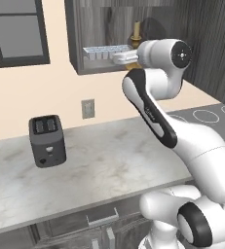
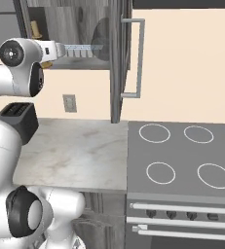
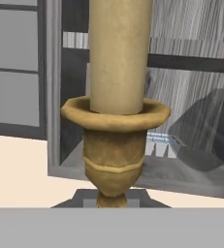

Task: Pick the candle and jar from the dining table and place them in the open cabinet. Close the cabinet after placing the objects.

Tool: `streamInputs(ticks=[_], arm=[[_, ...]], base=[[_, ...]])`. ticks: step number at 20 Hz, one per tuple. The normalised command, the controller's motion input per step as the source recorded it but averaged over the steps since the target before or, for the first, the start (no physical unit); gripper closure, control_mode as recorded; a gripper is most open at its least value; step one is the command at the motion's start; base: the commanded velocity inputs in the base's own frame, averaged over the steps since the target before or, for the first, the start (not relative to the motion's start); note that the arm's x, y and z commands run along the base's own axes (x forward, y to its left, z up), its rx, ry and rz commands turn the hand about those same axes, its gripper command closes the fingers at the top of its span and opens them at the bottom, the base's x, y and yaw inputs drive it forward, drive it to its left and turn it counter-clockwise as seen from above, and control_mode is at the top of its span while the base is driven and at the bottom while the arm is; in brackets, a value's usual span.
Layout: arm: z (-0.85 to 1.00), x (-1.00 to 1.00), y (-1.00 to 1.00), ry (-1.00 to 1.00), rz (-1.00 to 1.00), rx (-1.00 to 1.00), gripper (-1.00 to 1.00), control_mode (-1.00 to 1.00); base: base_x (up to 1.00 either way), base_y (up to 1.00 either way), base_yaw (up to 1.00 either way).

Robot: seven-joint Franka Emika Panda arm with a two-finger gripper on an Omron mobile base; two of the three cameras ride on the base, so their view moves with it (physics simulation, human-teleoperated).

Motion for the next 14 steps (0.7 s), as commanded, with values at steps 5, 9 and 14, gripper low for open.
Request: streamInputs(ticks=[5,9,14], arm=[[0.0,0.23,0.0,-0.05,0.0,0.0,1.0,-1.0],[0.0,0.17,0.0,0.0,0.0,0.0,1.0,-1.0],[0.0,0.17,0.0,0.0,0.0,0.0,1.0,-1.0]], base=[[0.0,0.0,0.0],[0.0,0.0,0.0],[0.0,0.0,0.0]])
